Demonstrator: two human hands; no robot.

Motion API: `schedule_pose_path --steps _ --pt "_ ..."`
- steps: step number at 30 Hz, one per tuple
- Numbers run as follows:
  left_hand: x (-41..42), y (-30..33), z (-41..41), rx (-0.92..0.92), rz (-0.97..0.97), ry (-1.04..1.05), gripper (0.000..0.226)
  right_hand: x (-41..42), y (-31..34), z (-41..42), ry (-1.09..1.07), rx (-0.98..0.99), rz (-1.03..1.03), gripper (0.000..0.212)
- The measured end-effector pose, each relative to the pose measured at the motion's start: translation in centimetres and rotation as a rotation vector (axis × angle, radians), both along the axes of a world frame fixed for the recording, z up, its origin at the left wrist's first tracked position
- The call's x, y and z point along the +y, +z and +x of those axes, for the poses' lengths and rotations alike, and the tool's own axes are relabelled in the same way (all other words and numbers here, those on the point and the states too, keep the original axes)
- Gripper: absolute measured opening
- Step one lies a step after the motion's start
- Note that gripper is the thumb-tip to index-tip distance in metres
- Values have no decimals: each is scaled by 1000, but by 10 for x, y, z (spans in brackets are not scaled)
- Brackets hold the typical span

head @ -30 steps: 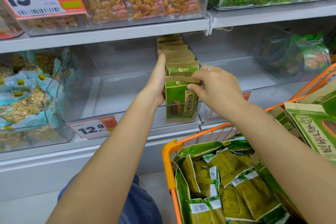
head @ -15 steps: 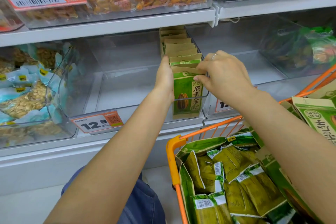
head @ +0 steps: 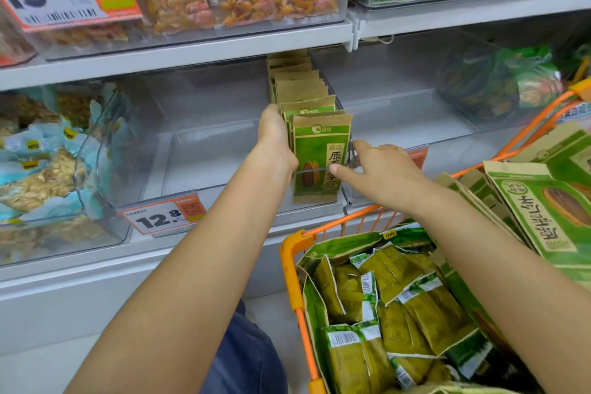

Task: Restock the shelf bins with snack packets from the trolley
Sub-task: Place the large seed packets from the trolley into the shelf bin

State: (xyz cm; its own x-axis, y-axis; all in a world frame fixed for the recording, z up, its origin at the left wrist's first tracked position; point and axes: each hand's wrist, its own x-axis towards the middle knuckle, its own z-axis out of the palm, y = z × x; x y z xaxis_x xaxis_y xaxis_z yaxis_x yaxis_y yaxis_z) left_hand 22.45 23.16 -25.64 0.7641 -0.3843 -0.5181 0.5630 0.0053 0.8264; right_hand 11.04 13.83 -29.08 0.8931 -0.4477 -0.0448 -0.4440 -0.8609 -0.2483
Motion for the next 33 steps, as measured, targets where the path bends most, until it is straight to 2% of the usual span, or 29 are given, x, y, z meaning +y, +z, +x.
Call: schedule_pose_path --steps 3,6,7,9,11,14,17,19,22,24,26,27,29,31,33 --pt "9 4 -14 -111 -65 -79 38 -4 13 -10 18 59 99 66" --pt "16 4 -29 -360 -17 30 20 -10 40 -39 -3 17 45 65" --pt "19 0 -31 -460 1 84 21 -13 50 -52 -30 14 -32 60" --pt "29 -15 -37 -716 68 100 42 -19 64 -81 -116 37 -185 52" --pt "37 -30 -50 -982 147 74 44 -26 70 -105 -199 67 -263 43" --pt "44 -45 -71 -1156 149 -25 46 -24 62 -125 -242 162 -249 39" --pt "44 -50 -80 -1189 151 -146 45 -18 48 -127 -218 255 -276 40" --pt "44 -47 -88 -1213 154 -217 42 -17 45 -127 -220 226 -291 33" --pt "45 -42 -93 -1196 129 -273 33 -17 52 -127 -247 54 -288 19" --pt "45 -40 -91 -1127 89 -276 31 -14 64 -128 -270 -123 -188 14" --pt "43 -37 -89 -1050 37 -287 30 -13 78 -127 -286 -254 -128 13" --pt "42 -36 -89 -1022 18 -300 29 -14 83 -125 -292 -260 -148 15" --pt "42 -35 -89 -991 -4 -327 28 -15 86 -121 -314 -155 -238 24" --pt "41 -35 -92 -985 -8 -347 28 -13 78 -118 -313 30 -306 33" --pt "40 -37 -93 -975 -7 -367 27 -8 67 -118 -268 197 -287 39"
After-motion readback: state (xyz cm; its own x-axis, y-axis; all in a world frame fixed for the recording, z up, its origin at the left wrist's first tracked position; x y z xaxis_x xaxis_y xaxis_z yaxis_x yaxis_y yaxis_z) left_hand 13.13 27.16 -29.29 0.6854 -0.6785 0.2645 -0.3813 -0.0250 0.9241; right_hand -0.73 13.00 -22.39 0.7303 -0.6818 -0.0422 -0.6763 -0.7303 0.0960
